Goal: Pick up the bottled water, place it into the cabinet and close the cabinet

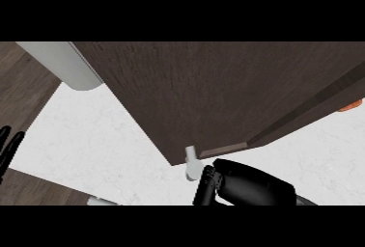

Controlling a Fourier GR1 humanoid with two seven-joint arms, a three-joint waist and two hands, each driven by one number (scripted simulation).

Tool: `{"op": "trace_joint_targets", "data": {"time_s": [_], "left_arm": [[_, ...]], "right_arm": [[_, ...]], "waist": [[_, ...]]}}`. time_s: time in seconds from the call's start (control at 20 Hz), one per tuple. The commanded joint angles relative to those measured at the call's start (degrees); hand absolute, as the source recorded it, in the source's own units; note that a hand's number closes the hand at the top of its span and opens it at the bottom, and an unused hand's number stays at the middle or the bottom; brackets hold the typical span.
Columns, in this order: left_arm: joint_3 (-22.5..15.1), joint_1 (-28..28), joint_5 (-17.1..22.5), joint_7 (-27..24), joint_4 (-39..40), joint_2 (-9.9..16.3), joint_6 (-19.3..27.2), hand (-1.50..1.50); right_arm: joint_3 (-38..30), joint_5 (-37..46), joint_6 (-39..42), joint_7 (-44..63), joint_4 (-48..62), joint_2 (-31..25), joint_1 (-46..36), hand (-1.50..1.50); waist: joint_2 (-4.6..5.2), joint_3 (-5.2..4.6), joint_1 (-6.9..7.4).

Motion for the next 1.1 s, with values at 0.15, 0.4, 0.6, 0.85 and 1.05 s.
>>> {"op": "trace_joint_targets", "data": {"time_s": [0.15, 0.4, 0.6, 0.85, 1.05], "left_arm": [[0.29, 0.73, 0.49, -0.22, 1.26, -0.42, -1.08, -1.50], [1.63, 0.00, 0.58, -0.76, 3.26, -0.54, -1.28, -1.50], [2.21, 1.57, 0.56, -1.44, 2.49, -0.48, -2.39, -1.50], [3.13, 1.83, 0.96, -1.75, 3.53, -0.69, -3.00, -1.50], [3.05, 3.38, 0.99, -2.29, 3.51, -1.41, -3.77, -1.50]], "right_arm": [[-2.86, 2.11, -9.73, 7.03, 18.38, 8.68, -17.35, 1.50], [-7.16, 3.39, -17.49, 3.87, 30.16, 8.85, -29.41, 1.50], [-10.97, 4.61, -24.65, 0.62, 39.28, 8.90, -36.44, 1.50], [-13.66, 4.71, -31.88, -4.23, 49.39, 8.93, -43.60, 1.50], [-15.14, 2.40, -36.84, -5.95, 52.44, 8.94, -44.91, 1.50]], "waist": [[-0.17, 0.47, -1.11], [-0.06, 0.66, -2.65], [-0.23, 0.79, -2.48], [-0.05, 0.83, -3.57], [-0.24, 0.88, -4.22]]}}
